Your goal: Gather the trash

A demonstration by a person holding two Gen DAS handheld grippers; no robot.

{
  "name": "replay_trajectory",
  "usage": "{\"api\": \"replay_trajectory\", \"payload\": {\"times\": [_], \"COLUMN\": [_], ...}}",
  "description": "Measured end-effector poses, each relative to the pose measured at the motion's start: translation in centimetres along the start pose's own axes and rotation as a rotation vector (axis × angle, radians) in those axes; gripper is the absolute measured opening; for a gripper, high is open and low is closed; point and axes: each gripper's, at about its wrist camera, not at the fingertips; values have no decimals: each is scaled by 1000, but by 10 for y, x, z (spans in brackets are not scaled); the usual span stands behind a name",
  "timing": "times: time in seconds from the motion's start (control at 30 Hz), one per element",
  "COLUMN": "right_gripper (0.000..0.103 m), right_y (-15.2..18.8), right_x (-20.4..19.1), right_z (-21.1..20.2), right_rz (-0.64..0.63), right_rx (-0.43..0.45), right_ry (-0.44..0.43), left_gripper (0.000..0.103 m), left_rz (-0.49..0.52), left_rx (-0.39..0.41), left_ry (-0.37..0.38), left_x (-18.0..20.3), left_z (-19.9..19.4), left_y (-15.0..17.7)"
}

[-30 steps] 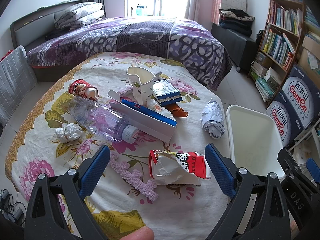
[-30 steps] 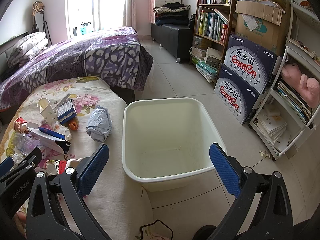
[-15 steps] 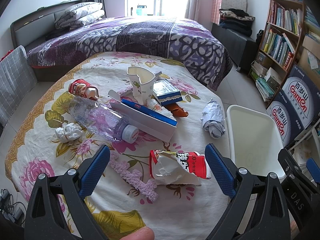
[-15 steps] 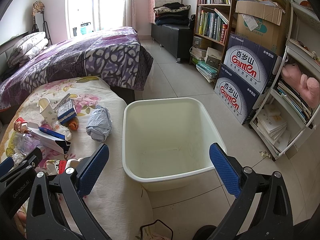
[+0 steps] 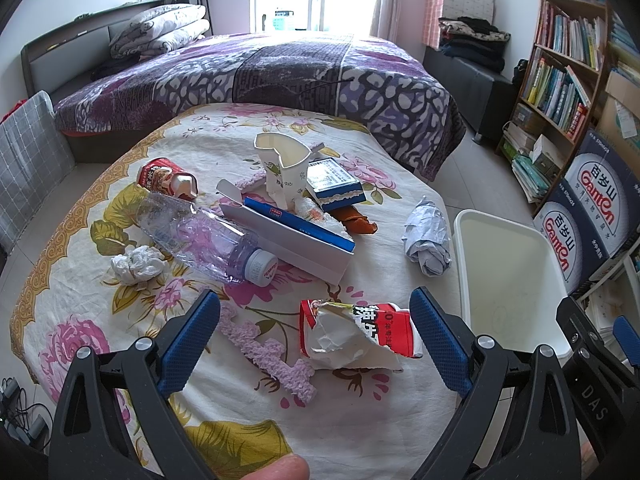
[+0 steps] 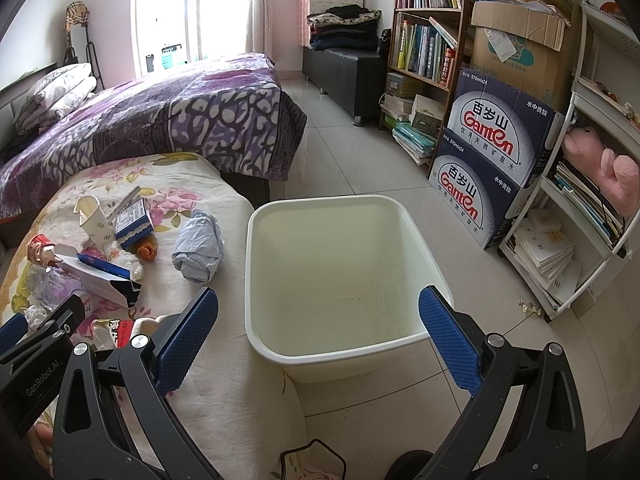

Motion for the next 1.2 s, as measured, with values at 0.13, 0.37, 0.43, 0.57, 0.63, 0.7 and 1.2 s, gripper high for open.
{"api": "replay_trajectory", "payload": {"times": [0.13, 0.37, 0.43, 0.57, 0.63, 0.7, 1.2], "right_gripper": [96, 96, 96, 96, 96, 96, 79], "right_y": [-3, -30, -33, -33, -30, -21, 47], "right_x": [-7, -26, -33, -53, -63, -82, -172], "right_z": [-1, 14, 24, 43, 50, 54, 72], "right_rz": [-5, -14, -42, -133, -178, -286, -777], "right_rx": [-11, -155, -217, -312, -343, -377, -457], "right_ry": [-19, -137, -169, -289, -352, -437, -515], "left_gripper": [93, 93, 96, 96, 96, 96, 96], "left_rz": [0, 65, 145, 242, 267, 273, 412], "left_rx": [0, -28, -67, -192, -287, -365, -572], "left_ry": [-5, -94, -137, -140, -116, -89, -34], "left_x": [-6, -37, -52, -88, -112, -130, -157], "left_z": [1, 4, 11, 32, 48, 63, 130], "left_y": [-3, -43, -53, -59, -55, -48, -14]}}
Point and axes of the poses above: each gripper's, at about its wrist camera, not at the fingertips, and z roughly the way its jaws point, x to its right, y to its underside, and after that the axes turned 6 degrees about z, right-handed
